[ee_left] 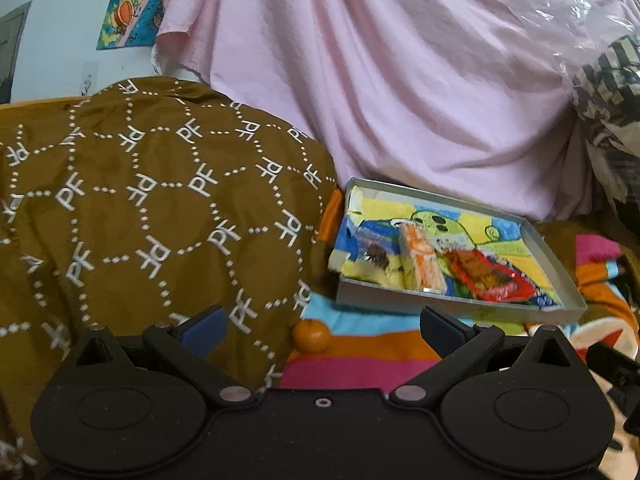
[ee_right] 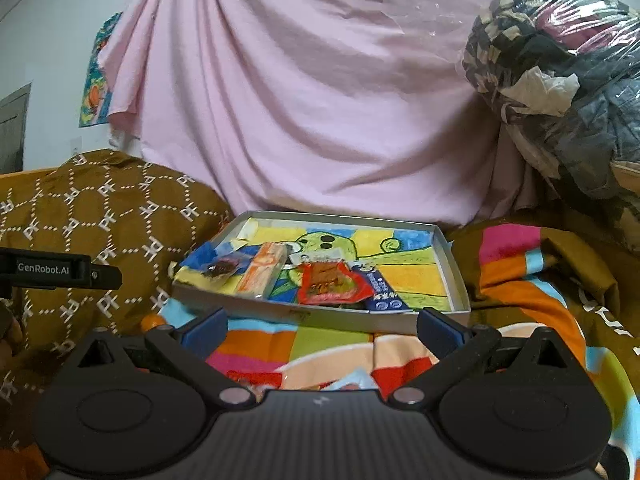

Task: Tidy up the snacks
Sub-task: 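Withdraw both open tools from the tray toward the snacks on the blanket, then lower the left tool over the round wrapped pastry while the right tool lowers over the yellow biscuit packet, then close the left tool on the round pastry while the right tool grips the yellow biscuit packet, then lift the pastry in the left tool and biscuit packet in the right tool over the tray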

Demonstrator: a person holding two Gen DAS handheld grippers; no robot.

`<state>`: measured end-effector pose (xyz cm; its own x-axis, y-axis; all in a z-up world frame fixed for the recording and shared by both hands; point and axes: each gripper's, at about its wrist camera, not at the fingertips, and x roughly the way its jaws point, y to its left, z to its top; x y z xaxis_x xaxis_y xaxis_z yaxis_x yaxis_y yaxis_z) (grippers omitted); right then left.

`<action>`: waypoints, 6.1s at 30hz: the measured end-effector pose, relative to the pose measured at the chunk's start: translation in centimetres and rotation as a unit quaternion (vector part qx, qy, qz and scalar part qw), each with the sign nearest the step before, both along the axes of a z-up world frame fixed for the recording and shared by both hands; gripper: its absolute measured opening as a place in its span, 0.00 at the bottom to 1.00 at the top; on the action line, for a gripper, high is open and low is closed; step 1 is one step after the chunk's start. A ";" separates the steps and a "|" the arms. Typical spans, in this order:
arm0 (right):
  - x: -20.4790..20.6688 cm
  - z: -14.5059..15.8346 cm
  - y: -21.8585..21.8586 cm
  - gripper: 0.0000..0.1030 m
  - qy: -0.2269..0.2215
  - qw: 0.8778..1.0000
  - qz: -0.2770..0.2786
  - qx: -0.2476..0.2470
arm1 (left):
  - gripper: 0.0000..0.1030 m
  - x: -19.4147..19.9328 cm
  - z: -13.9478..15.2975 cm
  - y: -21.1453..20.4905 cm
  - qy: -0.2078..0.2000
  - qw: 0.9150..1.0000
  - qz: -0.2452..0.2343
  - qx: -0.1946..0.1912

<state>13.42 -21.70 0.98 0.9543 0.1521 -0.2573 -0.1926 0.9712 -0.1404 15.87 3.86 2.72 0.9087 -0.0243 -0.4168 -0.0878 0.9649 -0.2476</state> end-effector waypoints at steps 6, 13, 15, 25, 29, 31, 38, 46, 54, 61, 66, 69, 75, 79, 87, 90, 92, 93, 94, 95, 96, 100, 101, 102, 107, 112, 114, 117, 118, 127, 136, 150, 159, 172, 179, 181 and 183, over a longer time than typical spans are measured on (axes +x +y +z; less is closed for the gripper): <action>-2.3 -0.4 0.8 1.00 -0.013 1.000 0.012 -0.023 | 0.99 -2.8 0.1 0.1 -0.002 1.000 -0.013 0.029; -4.6 -1.2 1.2 1.00 -0.005 0.999 0.019 -0.026 | 0.99 -5.5 -0.5 -0.2 0.008 0.999 -0.014 0.044; -5.2 -1.6 1.2 1.00 -0.002 0.999 0.017 -0.029 | 0.99 -5.9 -0.9 -0.3 0.010 0.999 -0.017 0.045; -7.4 -4.9 1.4 1.00 0.063 0.996 -0.015 -0.055 | 0.99 -6.2 -3.0 -2.2 0.065 0.993 -0.073 0.073; -8.2 -6.2 1.7 1.00 0.082 0.994 -0.019 -0.066 | 0.99 -6.3 -3.7 -3.0 0.081 0.989 -0.096 0.083; -8.4 -6.7 1.7 1.00 0.092 0.993 -0.020 -0.066 | 0.99 -6.4 -3.9 -3.3 0.083 0.987 -0.103 0.087; -8.1 -7.8 1.6 1.00 0.122 0.990 -0.024 -0.060 | 0.99 -5.7 -4.7 -3.9 0.100 0.984 -0.119 0.086; -7.7 -8.5 1.7 1.00 0.143 0.988 -0.021 -0.053 | 0.99 -4.8 -5.6 -4.2 0.129 0.980 -0.139 0.057; -7.3 -9.0 1.7 1.00 0.157 0.986 -0.020 -0.047 | 0.99 -3.7 -6.5 -4.9 0.149 0.974 -0.162 0.049; -6.0 -9.1 1.7 1.00 0.168 0.985 -0.028 -0.037 | 0.99 -0.9 -6.3 -6.4 0.130 0.975 -0.179 0.028; -5.2 -9.1 1.0 1.00 0.188 0.982 -0.022 -0.013 | 0.99 0.5 -6.6 -7.6 0.116 0.974 -0.195 0.032; -4.8 -8.9 0.8 1.00 0.194 0.981 -0.021 -0.004 | 0.99 1.0 -6.8 -8.1 0.111 0.971 -0.206 0.039; -3.5 -8.7 0.7 0.99 0.203 0.979 -0.016 0.018 | 0.99 2.2 -7.5 -8.8 0.113 0.965 -0.234 0.041; -2.9 -8.7 0.7 0.87 0.209 0.977 -0.019 0.021 | 0.96 2.9 -7.6 -8.4 0.107 0.957 -0.268 0.015; -2.7 -9.2 0.6 0.73 0.224 0.974 -0.026 0.026 | 0.74 3.7 -8.3 -8.0 0.126 0.949 -0.287 -0.019; -2.7 -9.4 0.8 0.68 0.229 0.973 -0.026 0.019 | 0.66 3.9 -8.4 -8.0 0.130 0.947 -0.292 -0.028; -2.6 -9.5 1.1 0.67 0.231 0.973 -0.027 0.013 | 0.57 4.0 -8.6 -8.0 0.134 0.945 -0.295 -0.032; -2.6 -9.6 1.2 0.65 0.231 0.972 -0.027 0.009 | 0.55 4.0 -8.6 -8.0 0.136 0.946 -0.294 -0.032; -2.6 -9.6 1.3 0.64 0.231 0.972 -0.028 0.007 | 0.54 4.0 -8.6 -7.9 0.135 0.946 -0.292 -0.033; -2.6 -9.6 1.4 0.64 0.231 0.973 -0.028 0.005 | 0.53 4.0 -8.6 -7.9 0.136 0.946 -0.291 -0.035; -2.6 -9.6 1.4 0.63 0.230 0.973 -0.029 0.004 | 0.52 4.0 -8.6 -7.8 0.137 0.947 -0.290 -0.036; -2.8 -9.6 1.4 0.61 0.227 0.973 -0.025 0.002 | 0.51 3.9 -8.5 -7.8 0.146 0.947 -0.283 -0.042; -2.8 -9.6 1.5 0.61 0.227 0.974 -0.024 0.001 | 0.50 3.7 -8.5 -7.8 0.149 0.947 -0.281 -0.040; -2.9 -9.6 1.4 0.61 0.227 0.974 -0.023 0.001 | 0.50 3.6 -8.4 -7.9 0.151 0.947 -0.281 -0.038; -3.5 -9.6 1.8 0.60 0.220 0.975 -0.006 -0.015 | 0.50 2.5 -8.1 -8.2 0.167 0.944 -0.283 -0.015; -4.4 -9.6 2.2 0.61 0.213 0.976 0.014 -0.038 | 0.49 1.2 -7.5 -7.8 0.185 0.942 -0.278 -0.004; -4.4 -9.6 2.2 0.62 0.215 0.976 0.017 -0.039 | 0.49 0.9 -7.4 -7.5 0.195 0.942 -0.273 -0.005; -4.0 -9.5 2.0 0.66 0.223 0.974 0.012 -0.029 | 0.50 0.6 -7.3 -7.5 0.193 0.943 -0.271 0.003; -3.9 -9.6 2.0 0.69 0.227 0.974 0.008 -0.027 | 0.50 0.6 -7.4 -7.5 0.193 0.943 -0.272 0.004; -2.6 -10.2 1.9 0.80 0.254 0.967 -0.024 -0.015 | 0.52 1.7 -8.0 -7.9 0.195 0.941 -0.277 0.004; -3.3 -10.3 2.5 0.62 0.251 0.968 -0.014 -0.015 | 0.50 1.6 -8.0 -8.4 0.190 0.940 -0.283 0.024; -5.4 -10.4 2.8 0.54 0.219 0.969 0.018 -0.115 | 0.49 1.5 -7.8 -8.4 0.191 0.941 -0.279 0.019; -6.3 -11.2 4.5 0.51 0.152 0.955 0.030 -0.252 | 0.49 0.9 -7.6 -8.8 0.191 0.935 -0.298 0.006; -7.4 -11.5 4.9 0.51 0.067 0.930 0.024 -0.361 | 0.49 0.7 -7.2 -8.8 0.182 0.937 -0.298 -0.007; -7.7 -11.4 4.5 0.51 0.033 0.913 0.015 -0.406 | 0.49 0.5 -7.0 -8.8 0.175 0.939 -0.297 -0.006; -7.6 -11.4 4.3 0.51 0.023 0.907 0.011 -0.421 | 0.49 0.5 -7.0 -8.7 0.173 0.940 -0.295 -0.012; -7.4 -11.2 4.0 0.51 0.017 0.904 0.006 -0.428 | 0.49 0.5 -6.9 -8.4 0.168 0.940 -0.295 -0.026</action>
<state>5.98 -17.70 -10.22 0.9431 -0.1064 -0.3151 -0.2210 0.5076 -0.8328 16.35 -4.56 -4.14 0.5469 -0.5111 -0.6631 0.3777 0.8575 -0.3493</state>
